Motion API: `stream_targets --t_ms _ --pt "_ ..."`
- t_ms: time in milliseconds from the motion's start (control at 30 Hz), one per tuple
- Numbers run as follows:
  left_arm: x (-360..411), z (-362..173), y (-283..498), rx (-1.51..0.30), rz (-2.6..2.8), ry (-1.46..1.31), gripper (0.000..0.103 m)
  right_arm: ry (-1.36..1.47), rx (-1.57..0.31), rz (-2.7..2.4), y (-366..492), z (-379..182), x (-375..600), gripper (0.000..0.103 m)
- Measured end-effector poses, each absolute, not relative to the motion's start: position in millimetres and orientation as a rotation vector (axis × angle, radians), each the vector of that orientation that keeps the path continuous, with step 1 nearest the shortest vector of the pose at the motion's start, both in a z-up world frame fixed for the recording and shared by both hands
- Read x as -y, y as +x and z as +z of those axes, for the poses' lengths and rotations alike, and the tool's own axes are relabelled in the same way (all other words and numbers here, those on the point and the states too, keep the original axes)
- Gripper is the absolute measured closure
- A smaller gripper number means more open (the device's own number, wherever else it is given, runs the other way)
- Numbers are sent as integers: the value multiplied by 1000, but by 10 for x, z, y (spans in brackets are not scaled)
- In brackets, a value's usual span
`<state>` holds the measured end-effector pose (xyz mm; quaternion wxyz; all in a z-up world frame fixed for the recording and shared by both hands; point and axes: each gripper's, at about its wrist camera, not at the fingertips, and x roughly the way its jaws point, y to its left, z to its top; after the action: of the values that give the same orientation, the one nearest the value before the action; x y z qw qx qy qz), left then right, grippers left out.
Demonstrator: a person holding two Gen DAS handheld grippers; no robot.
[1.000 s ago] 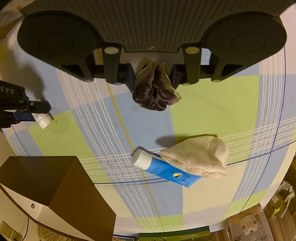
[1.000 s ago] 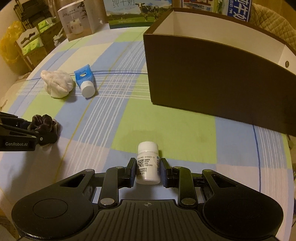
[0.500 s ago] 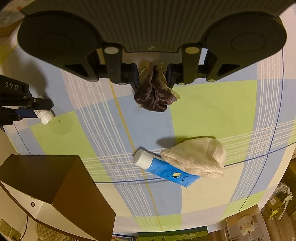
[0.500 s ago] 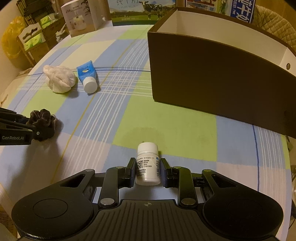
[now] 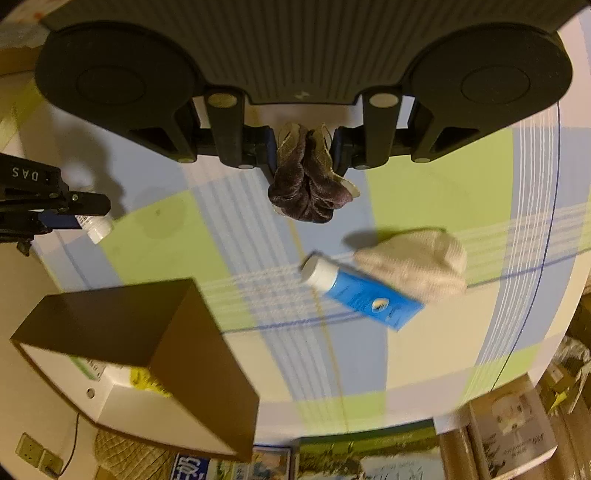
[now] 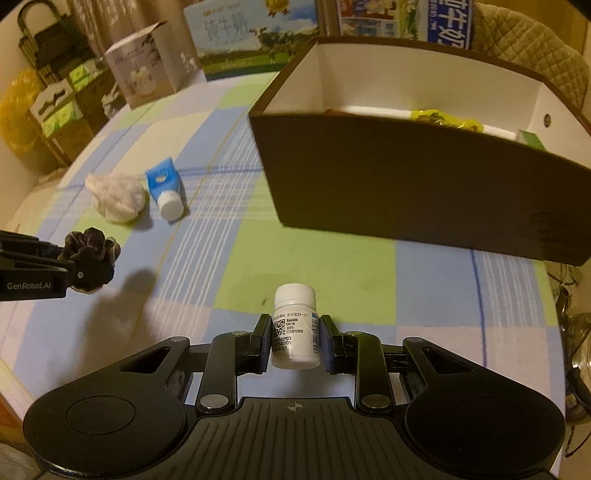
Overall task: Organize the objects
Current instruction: 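Carry the scrunchie and pill bottle into the brown box and release them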
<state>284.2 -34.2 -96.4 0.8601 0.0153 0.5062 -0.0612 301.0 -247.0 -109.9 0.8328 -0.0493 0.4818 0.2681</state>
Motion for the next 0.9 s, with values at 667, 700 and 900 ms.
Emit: stream_targets --t_ms 667,700,900 --pt "1513 -141 3500 -879 -327 71 80 7 -804 517 3806 -147 3213 79" --pt "1585 -128 3563 -877 -333 72 80 4 -796 516 3864 -130 3235 79" --pt "1932 -122 3953 -877 -337 78 80 -22 -770 515 4270 -123 3336 79"
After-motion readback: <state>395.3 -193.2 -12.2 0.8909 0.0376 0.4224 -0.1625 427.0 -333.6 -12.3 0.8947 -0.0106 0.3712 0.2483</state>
